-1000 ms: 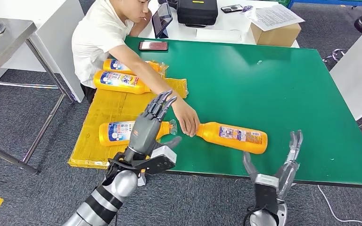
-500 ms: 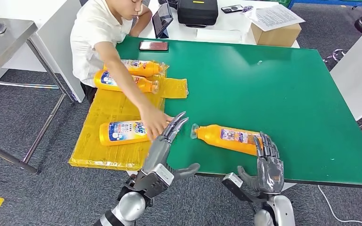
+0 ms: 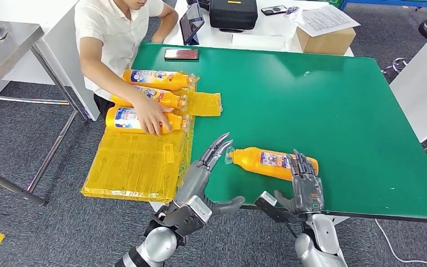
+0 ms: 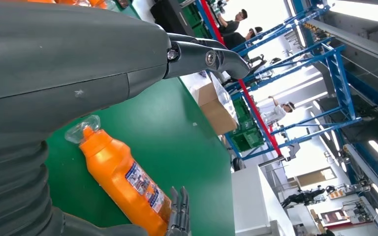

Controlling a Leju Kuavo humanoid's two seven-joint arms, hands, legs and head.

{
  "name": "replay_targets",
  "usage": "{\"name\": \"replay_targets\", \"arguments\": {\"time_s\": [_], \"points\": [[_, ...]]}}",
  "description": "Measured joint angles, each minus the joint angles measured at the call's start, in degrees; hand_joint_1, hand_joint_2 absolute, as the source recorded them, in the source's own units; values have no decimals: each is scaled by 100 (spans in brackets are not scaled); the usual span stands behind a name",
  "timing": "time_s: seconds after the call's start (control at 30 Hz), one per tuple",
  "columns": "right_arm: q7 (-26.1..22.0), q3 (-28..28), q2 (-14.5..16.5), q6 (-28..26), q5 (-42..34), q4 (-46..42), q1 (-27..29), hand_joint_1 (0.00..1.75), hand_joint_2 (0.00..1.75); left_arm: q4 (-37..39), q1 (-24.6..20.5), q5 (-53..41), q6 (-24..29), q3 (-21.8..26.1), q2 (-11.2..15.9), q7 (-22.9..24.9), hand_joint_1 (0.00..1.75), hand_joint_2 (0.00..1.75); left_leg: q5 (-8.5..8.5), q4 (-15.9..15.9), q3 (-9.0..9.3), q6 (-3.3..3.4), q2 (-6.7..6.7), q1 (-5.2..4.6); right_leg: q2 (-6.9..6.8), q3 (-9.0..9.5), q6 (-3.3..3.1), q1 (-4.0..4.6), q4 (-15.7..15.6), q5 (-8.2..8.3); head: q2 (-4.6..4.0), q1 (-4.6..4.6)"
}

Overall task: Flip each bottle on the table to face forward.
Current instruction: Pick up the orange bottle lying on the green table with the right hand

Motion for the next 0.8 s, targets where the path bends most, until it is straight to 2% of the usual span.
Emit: {"name": "replay_targets", "arguments": {"time_s": [0.13, 0.23, 0.43, 0.53, 0.6, 0.8], "points": [[109, 114, -45, 2, -7, 118, -69, 0, 175, 0, -3, 61, -16, -9, -3, 21, 0, 175, 0, 0, 0, 0, 1, 0, 0, 0, 0, 0, 0, 0, 0, 0], [413, 301, -114, 82, 2, 265, -199, 0, 175, 0, -13, 183, -87, -17, -5, 95, 0, 175, 0, 0, 0, 0, 2, 0, 1, 0, 0, 0, 0, 0, 0, -1], [1441, 826, -347, 591, 195, 435, -529, 0, 175, 0, -16, 339, -256, -27, -19, 377, 0, 175, 2, 0, 0, 1, 1, -1, 0, 1, 0, 0, 0, 1, 0, 0], [2101, 1020, -461, 1035, 474, 436, -690, 0, 175, 3, -13, 508, -417, -23, -38, 599, 0, 175, 2, 1, 2, 1, 1, -1, 0, 1, 0, -1, 0, 1, 0, 0], [2373, 1113, -538, 1272, 601, 436, -795, 0, 175, 13, -12, 569, -465, -19, -47, 691, 0, 175, 2, 1, 2, 1, 0, -1, 0, 3, 0, -1, 0, 1, 0, 0], [2503, 1243, -681, 1549, 630, 497, -1027, 0, 175, 52, -22, 569, -505, -15, -54, 737, 0, 175, 3, 1, 4, 2, 0, -3, 0, 4, 1, -2, 0, 2, 0, 0]]}}
